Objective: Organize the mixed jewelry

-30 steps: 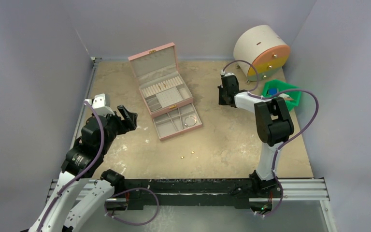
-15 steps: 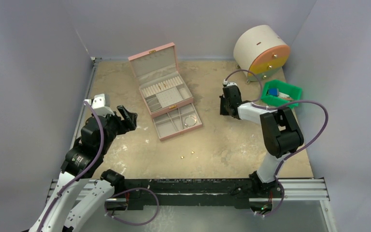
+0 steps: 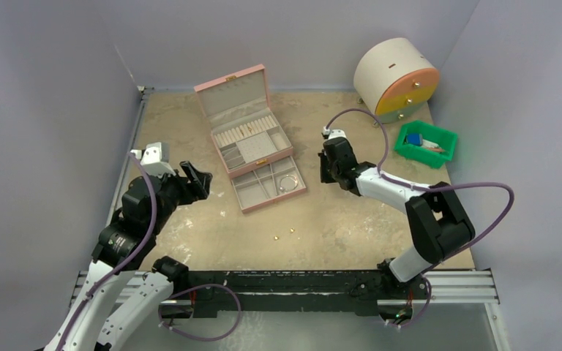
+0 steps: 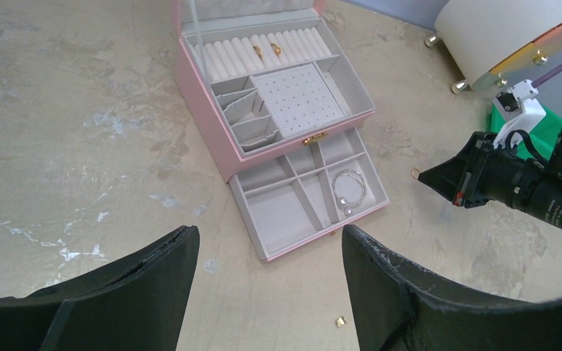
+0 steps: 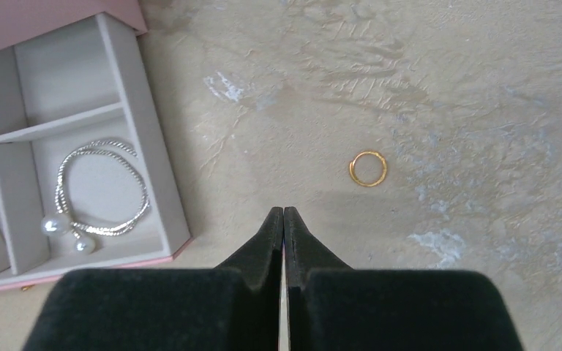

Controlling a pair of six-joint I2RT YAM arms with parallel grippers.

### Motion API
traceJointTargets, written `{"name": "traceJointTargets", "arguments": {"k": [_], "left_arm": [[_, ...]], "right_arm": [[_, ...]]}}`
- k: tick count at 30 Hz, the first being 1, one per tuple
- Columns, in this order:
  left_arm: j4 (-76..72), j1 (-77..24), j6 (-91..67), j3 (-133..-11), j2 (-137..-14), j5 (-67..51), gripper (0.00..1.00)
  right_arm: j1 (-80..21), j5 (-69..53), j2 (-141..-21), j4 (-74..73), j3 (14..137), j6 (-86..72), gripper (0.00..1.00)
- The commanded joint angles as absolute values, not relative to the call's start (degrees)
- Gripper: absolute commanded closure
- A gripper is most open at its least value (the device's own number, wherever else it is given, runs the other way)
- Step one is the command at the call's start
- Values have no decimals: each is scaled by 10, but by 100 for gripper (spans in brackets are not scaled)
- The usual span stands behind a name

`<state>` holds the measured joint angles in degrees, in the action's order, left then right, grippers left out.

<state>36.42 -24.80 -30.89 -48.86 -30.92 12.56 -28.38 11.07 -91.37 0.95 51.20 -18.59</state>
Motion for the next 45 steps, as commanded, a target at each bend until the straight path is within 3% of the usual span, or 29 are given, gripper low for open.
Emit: {"name": "traceJointTargets", "arguments": {"k": [1,2,4,6,13,34,45], "left_arm": [[340,-244,-305,-495,-312,111,29],[340,-244,-305,-494,-312,113,29],[338,-244,-305,-492,-310,116,29],[338,-244,-305,-491,-311,120,29],[338,-244,-306,-489,-308,126,28],[337,-244,-306,-489,-312,129,27],[337,-244,-306,-488,-312,128,27]], "right_arm": [[-289,160,-882,-10,502,-200,100],[-290,166,-880,-15,502,-200,99],[-289,168,-884,-19,502,-192,86],[-287,185,-894,-22,510,-180,80],[-254,164,-922,-5,522,-159,72],[-205,97,-990,21,564,-152,71],[-203,94,-1012,19,562,-149,78]]}}
